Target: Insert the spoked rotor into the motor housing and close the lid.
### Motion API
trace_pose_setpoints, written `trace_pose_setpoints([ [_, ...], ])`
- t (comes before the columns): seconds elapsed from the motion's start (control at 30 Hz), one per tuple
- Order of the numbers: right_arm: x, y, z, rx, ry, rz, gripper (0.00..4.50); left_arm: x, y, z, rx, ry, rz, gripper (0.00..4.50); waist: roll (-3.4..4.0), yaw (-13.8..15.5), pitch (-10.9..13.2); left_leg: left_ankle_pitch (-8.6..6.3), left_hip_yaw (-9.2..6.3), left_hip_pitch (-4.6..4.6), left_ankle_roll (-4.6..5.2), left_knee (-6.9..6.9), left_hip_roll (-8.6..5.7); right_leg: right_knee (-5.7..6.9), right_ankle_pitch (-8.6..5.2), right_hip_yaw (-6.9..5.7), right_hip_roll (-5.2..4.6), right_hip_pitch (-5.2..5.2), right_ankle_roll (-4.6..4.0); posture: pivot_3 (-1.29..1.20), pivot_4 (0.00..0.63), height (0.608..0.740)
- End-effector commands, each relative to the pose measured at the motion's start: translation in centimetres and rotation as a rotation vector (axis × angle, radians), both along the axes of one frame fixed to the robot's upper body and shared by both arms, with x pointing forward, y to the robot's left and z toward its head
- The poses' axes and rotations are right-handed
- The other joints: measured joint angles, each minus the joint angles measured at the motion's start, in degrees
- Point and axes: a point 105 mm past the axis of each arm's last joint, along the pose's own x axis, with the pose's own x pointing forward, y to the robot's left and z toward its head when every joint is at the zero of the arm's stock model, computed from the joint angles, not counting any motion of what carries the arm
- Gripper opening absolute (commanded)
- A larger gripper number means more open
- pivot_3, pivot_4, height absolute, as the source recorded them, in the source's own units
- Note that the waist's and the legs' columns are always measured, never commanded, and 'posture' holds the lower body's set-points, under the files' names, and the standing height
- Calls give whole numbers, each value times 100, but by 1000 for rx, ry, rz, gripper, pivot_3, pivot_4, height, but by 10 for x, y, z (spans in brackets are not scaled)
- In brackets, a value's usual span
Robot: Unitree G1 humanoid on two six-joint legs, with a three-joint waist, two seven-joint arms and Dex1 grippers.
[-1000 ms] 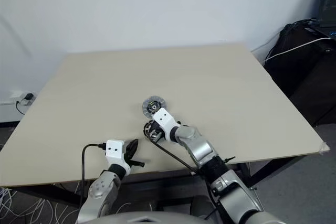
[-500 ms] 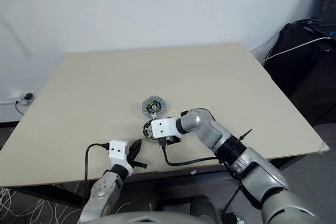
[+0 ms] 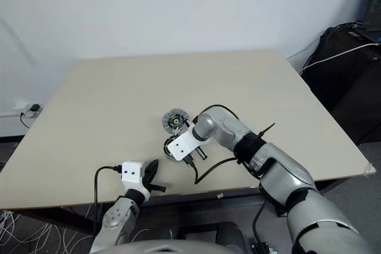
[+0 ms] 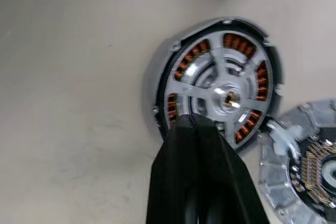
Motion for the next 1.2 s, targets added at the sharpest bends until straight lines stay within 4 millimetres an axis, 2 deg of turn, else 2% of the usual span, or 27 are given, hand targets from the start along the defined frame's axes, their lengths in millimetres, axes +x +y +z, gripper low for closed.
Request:
trace_pose_setpoints([
  [0.03, 5, 5, 12, 6, -29, 35, 22, 4, 1, 9, -15, -46, 20, 51, 0, -1, 0, 0, 0, 0, 0, 0, 0, 0, 0, 0, 0, 0, 0, 0, 0, 740],
  [0.13, 2, 9, 15, 42, -1, 25, 22, 3, 2, 9, -18, -43, 28, 51, 1, -6, 0, 0, 0, 0, -1, -1, 1, 2, 0, 1, 1, -2, -2, 0, 0, 740],
  [0.23, 2, 11, 19, 70, -8, 29, 600, 3, 3, 9, -19, -40, 29, 51, 1, 0, 0, 1, -1, 0, -3, -1, 1, 3, 0, 0, 2, -2, -3, 0, 0, 740],
  [0.47, 3, 12, 21, 73, -23, 25, 2823, 4, 2, 8, -17, -38, 19, 51, 1, 0, 0, 2, -1, 0, -5, -1, 1, 4, 1, 0, 2, -2, -4, 0, 0, 740],
  [0.77, -2, 2, 6, -35, 38, 25, 2823, 3, 3, 8, -18, -37, 29, 51, 1, -2, 0, 2, -1, 0, -5, -1, 1, 5, 1, 0, 2, -2, -5, 0, 0, 740],
  [1.07, -1, 3, -6, -63, 54, -1, 2823, 4, 3, 8, -20, -38, 31, 51, 2, -2, -1, 3, -1, 1, -8, -1, 1, 6, 2, 0, 3, -3, -7, 0, 0, 740],
  [1.2, -1, 1, -9, -74, 62, -11, 1896, 4, 2, 8, -21, -39, 35, 51, 2, -2, -1, 4, -1, 1, -8, -1, 1, 7, 3, 0, 3, -4, -8, 0, 0, 740],
])
